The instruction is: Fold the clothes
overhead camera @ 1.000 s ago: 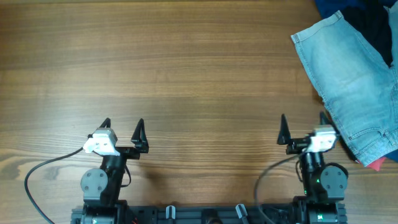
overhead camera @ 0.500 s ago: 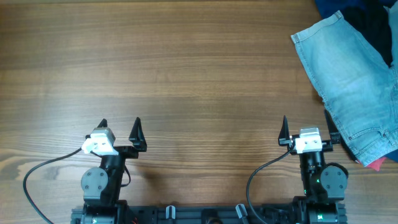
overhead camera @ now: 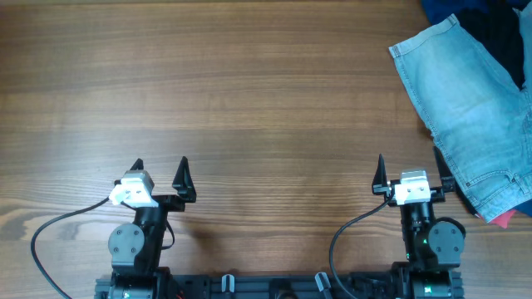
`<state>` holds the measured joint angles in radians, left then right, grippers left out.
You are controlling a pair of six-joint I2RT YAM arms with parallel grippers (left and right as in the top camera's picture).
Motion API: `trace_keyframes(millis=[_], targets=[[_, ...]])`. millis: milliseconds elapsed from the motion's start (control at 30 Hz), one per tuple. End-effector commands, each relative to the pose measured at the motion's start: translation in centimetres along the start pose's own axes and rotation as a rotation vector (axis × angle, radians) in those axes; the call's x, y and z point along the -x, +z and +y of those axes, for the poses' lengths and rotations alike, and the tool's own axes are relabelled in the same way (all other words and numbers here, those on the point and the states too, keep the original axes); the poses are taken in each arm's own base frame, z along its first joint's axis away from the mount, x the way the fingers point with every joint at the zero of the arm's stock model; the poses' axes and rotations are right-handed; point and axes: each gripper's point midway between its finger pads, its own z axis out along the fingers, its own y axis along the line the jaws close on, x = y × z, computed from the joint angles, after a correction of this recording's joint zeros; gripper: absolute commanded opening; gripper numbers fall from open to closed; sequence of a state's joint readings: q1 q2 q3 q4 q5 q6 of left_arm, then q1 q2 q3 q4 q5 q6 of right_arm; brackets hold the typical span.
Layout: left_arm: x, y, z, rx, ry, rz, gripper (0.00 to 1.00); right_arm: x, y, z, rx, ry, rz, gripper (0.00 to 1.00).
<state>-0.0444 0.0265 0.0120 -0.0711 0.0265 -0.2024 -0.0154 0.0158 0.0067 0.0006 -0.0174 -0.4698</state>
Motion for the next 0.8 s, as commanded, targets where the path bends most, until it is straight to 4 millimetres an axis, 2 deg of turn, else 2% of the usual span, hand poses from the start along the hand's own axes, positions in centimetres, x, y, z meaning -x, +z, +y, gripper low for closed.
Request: trace_keyframes(millis=[0, 133, 233, 300, 367, 433, 533, 767], targets=[[-0.4, 0.1, 0.2, 0.009, 0.016, 0.010, 1.00, 0.1, 0.0, -0.3, -0.016, -0.009, -0.002, 1.00], [-0.4, 0.1, 0.2, 0.010, 0.016, 0.010, 1.00, 0.1, 0.0, -0.3, -0.017, -0.013, -0.003, 1.00], [-0.4, 0.1, 0.2, 0.009, 0.016, 0.010, 1.00, 0.1, 0.0, -0.2, -0.015, -0.182, -0.002, 1.00], [-0.4, 0.1, 0.2, 0.013, 0.015, 0.010, 1.00, 0.5, 0.0, 0.8, 0.041, -0.182, -0.031, 1.00], [-0.6, 0.1, 0.3, 0.016, 0.009, 0.020, 1.00, 0.9, -0.1, 1.4, 0.075, -0.082, -0.052, 1.00], [-0.9, 0.2, 0.3, 0.012, 0.007, 0.033, 1.00, 0.9, -0.1, 1.3, 0.077, 0.107, -0.044, 1.00], [-0.8, 0.2, 0.2, 0.014, -0.057, 0.035, 1.00, 0.4, -0.1, 0.4, 0.030, 0.383, -0.005, 1.00], [1.1, -0.5, -0.6, 0.036, -0.078, 0.149, 1.00, 2.9, -1.0, -1.3, 0.036, 0.452, 0.106, 1.00]])
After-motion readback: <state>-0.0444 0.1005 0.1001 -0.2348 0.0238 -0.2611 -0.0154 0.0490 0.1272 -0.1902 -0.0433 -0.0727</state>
